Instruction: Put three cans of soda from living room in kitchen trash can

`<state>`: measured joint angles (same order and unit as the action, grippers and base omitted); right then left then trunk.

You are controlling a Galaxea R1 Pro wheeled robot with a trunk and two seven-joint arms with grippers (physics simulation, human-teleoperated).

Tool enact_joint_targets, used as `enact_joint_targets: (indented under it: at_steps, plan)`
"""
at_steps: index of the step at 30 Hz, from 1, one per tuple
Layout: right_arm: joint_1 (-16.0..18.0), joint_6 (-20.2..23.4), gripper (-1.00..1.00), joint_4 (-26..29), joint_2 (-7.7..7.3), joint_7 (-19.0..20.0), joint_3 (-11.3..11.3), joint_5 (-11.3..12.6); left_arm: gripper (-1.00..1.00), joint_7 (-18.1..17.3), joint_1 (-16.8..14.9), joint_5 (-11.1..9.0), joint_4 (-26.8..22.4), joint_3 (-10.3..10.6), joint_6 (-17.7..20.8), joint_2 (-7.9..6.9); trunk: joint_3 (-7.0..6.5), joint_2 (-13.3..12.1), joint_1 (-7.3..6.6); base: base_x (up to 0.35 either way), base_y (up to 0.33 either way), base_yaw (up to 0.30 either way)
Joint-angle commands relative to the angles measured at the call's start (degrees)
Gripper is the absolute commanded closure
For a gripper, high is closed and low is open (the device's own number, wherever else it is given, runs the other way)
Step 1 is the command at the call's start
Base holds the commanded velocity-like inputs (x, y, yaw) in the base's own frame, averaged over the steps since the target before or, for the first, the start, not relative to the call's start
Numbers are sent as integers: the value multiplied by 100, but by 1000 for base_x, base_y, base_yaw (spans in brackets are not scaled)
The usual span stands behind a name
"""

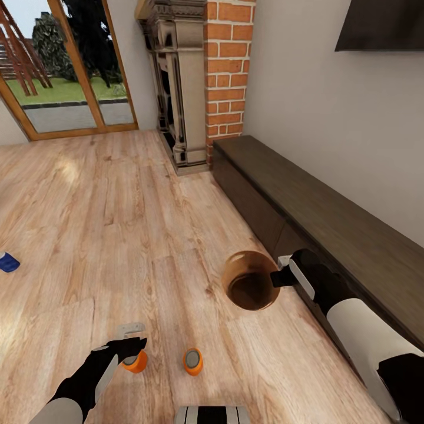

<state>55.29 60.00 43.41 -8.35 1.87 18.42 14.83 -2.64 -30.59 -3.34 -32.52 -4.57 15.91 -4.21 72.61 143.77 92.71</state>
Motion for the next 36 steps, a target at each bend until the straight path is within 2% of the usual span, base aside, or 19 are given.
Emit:
enact_joint_targets:
  at_steps: [1, 5, 16, 27, 31, 36]
  plan:
    - [101, 0, 100, -2, 1, -47, -3, 111, -100, 0, 0, -7, 3, -4, 0, 0, 0, 0, 0, 0, 0, 0]
    - [219, 0, 100, -4, 2, -82, -9, 115, -100, 8, 0, -18, 32, -11, 0, 0, 0, 0, 0, 0, 0, 0]
    - [295, 0, 100, -23, -6, -104, 8, 117, -100, 12, 0, -27, 63, -61, 8, -30, 244, 15, 28, 0, 0, 0]
    - [289, 0, 100, -25, 0, -108, 29, 117, -100, 17, 5, -35, 58, -70, 9, -46, 244, 15, 28, 0, 0, 0]
    - [289, 0, 100, -25, 0, -108, 32, 117, -100, 18, 4, -35, 60, -70, 9, -40, 332, 20, 38, 0, 0, 0]
    - [289, 0, 100, -32, 0, -108, 37, 117, -100, 18, 8, -35, 61, -70, 9, -35, 332, 20, 38, 0, 0, 0]
